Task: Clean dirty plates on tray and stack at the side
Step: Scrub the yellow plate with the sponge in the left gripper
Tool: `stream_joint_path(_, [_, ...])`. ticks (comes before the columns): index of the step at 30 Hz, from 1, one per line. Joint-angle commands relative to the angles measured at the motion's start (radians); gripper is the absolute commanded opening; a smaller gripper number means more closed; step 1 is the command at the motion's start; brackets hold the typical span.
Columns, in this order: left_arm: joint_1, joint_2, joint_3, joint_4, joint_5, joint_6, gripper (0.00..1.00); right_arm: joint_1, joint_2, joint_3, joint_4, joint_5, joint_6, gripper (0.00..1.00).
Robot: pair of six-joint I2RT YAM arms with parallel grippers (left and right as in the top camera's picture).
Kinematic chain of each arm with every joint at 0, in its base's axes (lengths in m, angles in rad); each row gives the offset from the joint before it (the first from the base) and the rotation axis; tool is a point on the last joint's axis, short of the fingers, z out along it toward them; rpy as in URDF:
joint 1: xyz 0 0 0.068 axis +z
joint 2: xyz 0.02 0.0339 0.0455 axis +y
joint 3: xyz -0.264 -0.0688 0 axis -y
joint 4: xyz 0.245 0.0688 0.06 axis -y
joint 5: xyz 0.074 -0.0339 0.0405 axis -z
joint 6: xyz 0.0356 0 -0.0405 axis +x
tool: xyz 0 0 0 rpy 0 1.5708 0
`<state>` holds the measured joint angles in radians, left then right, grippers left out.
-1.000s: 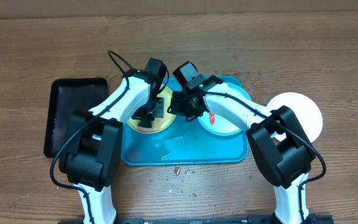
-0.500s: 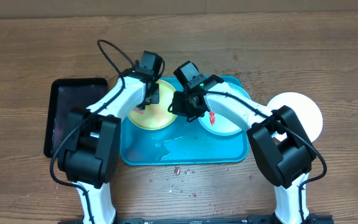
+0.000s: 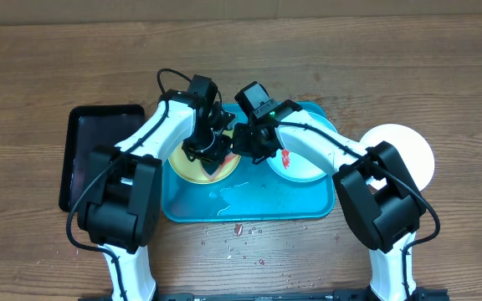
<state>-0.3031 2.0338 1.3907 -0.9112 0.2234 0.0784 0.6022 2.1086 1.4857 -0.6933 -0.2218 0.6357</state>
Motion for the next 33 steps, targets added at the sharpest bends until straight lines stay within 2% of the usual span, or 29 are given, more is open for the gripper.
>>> stream_joint_path(1, [0.009, 0.025, 0.004, -0.013, -0.463, -0.404, 0.04, 0.005, 0.018, 0.006, -0.004, 0.011, -0.005, 0.04])
stream_joint_path(4, [0.021, 0.025, 0.004, -0.017, -0.608, -0.621, 0.04, 0.004, 0.018, 0.006, -0.004, 0.011, -0.005, 0.04])
stream_joint_path(7, [0.03, 0.025, 0.004, 0.022, -0.673, -0.777, 0.04, 0.004, 0.018, 0.006, -0.004, 0.011, -0.005, 0.04])
stream_joint_path(10, [0.029, 0.025, 0.004, 0.09, -0.662, -0.757, 0.04, 0.004, 0.018, 0.006, -0.004, 0.011, -0.005, 0.04])
stream_joint_path(13, [0.028, 0.025, 0.004, 0.18, -0.536, -0.613, 0.04, 0.004, 0.018, 0.006, -0.004, 0.011, -0.005, 0.04])
stream_joint_path(15, [0.028, 0.025, 0.004, 0.25, -0.332, -0.423, 0.04, 0.004, 0.018, 0.006, -0.004, 0.011, -0.005, 0.04])
stream_joint_path(17, [0.028, 0.025, 0.004, 0.298, 0.016, -0.15, 0.04, 0.004, 0.018, 0.006, -0.003, 0.011, -0.008, 0.04])
stream_joint_path(18, [0.028, 0.025, 0.005, 0.299, 0.11, -0.082, 0.04, 0.004, 0.018, 0.006, -0.004, 0.011, -0.008, 0.04])
stream_joint_path(20, [0.028, 0.025, 0.005, 0.29, 0.249, 0.004, 0.04, 0.004, 0.018, 0.006, -0.004, 0.011, -0.008, 0.04])
stream_joint_path(23, [0.031, 0.025, 0.007, 0.244, 0.305, 0.036, 0.04, 0.004, 0.018, 0.006, -0.004, 0.011, -0.009, 0.04])
stream_joint_path(26, [0.037, 0.025, 0.008, 0.149, 0.286, 0.045, 0.04, 0.004, 0.018, 0.006, -0.004, 0.011, -0.009, 0.04])
stream_joint_path(28, [0.05, 0.025, 0.008, 0.086, 0.21, 0.016, 0.04, 0.004, 0.018, 0.006, -0.004, 0.011, -0.009, 0.04])
stream_joint_path(31, [0.077, 0.025, 0.01, 0.009, -0.073, -0.193, 0.04, 0.004, 0.018, 0.006, -0.004, 0.011, -0.009, 0.04])
stream_joint_path(32, [0.087, 0.025, 0.01, -0.022, -0.224, -0.307, 0.04, 0.004, 0.018, 0.006, -0.004, 0.011, -0.009, 0.04])
stream_joint_path(33, [0.092, 0.025, 0.01, -0.039, -0.314, -0.387, 0.04, 0.004, 0.018, 0.006, -0.004, 0.011, -0.008, 0.04])
